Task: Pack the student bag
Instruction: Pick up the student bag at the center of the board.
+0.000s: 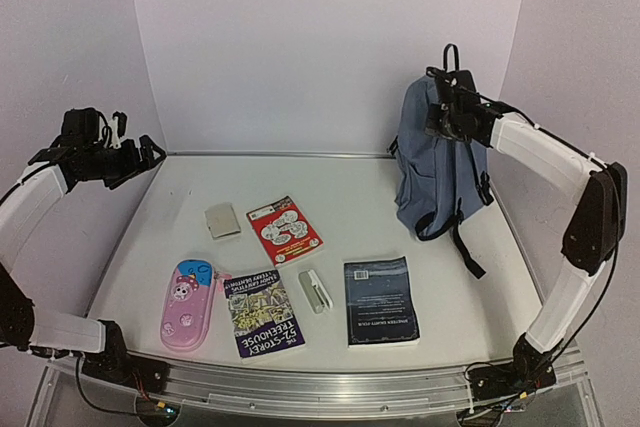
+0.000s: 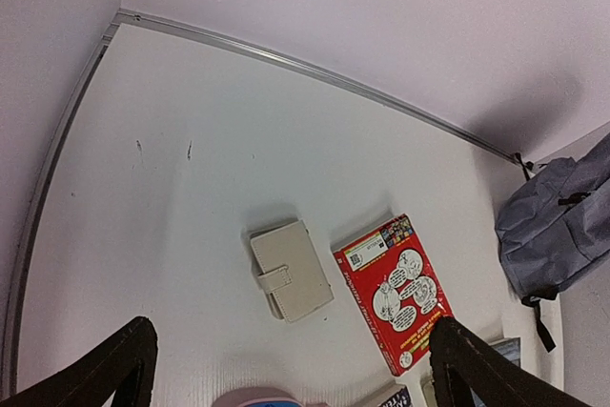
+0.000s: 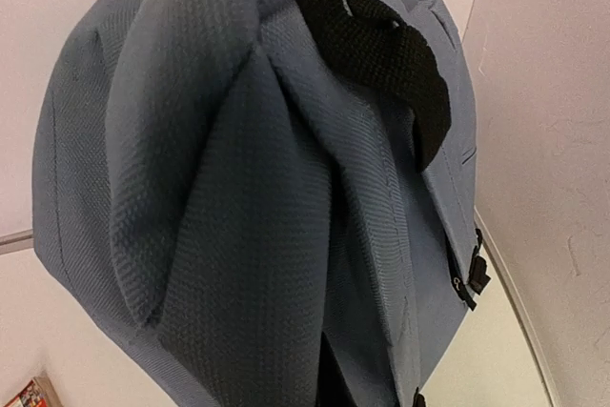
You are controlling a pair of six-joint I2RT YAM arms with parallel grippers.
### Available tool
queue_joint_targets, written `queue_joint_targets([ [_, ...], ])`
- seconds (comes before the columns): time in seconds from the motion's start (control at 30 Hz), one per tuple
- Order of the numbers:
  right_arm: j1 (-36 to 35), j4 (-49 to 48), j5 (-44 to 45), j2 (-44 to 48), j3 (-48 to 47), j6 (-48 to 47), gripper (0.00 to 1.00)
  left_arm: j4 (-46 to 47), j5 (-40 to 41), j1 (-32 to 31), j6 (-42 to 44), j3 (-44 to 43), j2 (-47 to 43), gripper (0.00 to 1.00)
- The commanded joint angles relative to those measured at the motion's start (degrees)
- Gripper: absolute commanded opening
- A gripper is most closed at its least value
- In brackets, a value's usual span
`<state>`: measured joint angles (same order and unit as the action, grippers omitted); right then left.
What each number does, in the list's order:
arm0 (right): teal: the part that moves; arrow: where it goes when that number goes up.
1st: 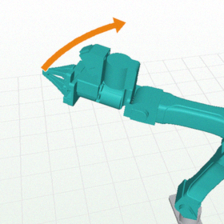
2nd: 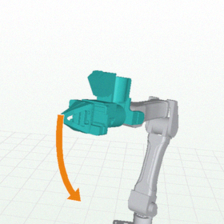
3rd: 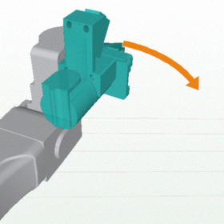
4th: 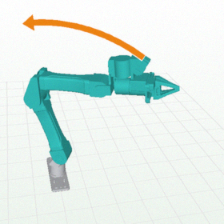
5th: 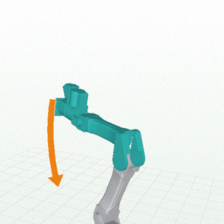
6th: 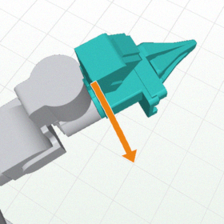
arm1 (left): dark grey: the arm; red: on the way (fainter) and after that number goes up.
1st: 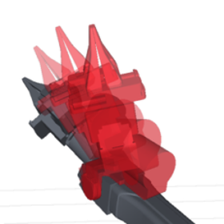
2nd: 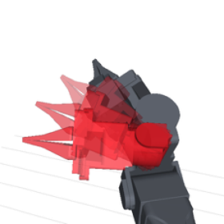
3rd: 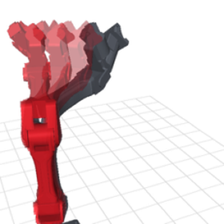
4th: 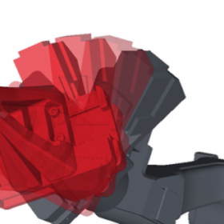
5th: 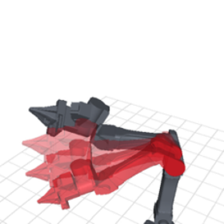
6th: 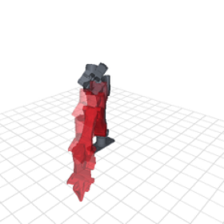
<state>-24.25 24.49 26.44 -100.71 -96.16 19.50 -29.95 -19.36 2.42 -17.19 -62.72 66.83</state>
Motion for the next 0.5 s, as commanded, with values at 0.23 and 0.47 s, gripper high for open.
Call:
queue_joint_targets([
  [0.23, 0.07, -8.6, -22.95, 12.84, -5.07, -19.83, 0.0, 2.38, -6.33, -0.36, 2.26, 0.0, -1.08, 1.0],
  [0.47, 0.05, -8.36, -47.77, 21.97, -6.12, -24.53, 0.0, 5.14, -12.22, -1.82, 4.16, 1.61, -3.04, 1.0],
])
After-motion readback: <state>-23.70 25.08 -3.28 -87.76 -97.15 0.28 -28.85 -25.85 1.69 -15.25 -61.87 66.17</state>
